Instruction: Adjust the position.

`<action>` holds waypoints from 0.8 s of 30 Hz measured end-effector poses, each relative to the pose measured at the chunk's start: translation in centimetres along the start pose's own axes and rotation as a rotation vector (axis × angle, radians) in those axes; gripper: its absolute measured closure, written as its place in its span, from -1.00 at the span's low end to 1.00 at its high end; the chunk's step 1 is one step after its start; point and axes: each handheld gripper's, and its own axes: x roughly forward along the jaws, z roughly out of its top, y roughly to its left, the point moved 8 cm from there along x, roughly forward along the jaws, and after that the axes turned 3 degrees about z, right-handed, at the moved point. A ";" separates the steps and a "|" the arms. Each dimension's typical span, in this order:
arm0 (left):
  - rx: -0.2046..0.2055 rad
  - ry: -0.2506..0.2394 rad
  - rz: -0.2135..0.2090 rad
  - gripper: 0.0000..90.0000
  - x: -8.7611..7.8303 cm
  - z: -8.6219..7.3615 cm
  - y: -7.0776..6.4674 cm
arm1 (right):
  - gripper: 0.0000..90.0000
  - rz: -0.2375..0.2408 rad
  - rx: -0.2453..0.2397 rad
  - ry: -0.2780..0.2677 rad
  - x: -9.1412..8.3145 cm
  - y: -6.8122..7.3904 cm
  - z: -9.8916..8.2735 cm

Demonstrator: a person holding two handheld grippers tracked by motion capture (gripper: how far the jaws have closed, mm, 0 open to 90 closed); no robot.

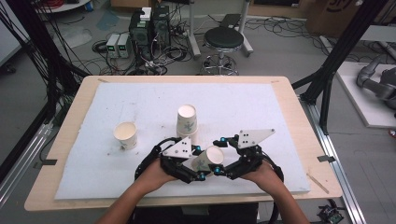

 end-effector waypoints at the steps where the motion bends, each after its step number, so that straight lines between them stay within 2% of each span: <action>1: 0.002 0.019 0.000 -0.22 0.0 -0.1 0.0 | -0.57 0.006 0.000 0.006 0.0 0.0 0.0; 5: 0.001 0.087 -0.009 -0.22 0.0 -0.5 0.1 | -0.56 0.027 -0.020 0.034 -0.2 0.2 -0.1; 8: -0.001 0.118 -0.018 -0.22 0.0 -0.7 0.0 | -0.56 0.033 -0.033 0.059 -0.2 0.3 -0.1; 13: 0.023 0.181 -0.023 -0.21 -0.1 -0.7 0.0 | -0.56 0.033 -0.058 0.099 -0.1 0.3 0.0; 24: 0.054 0.270 -0.032 -0.21 -0.4 -0.4 0.1 | -0.56 0.055 -0.102 0.168 0.1 0.3 0.1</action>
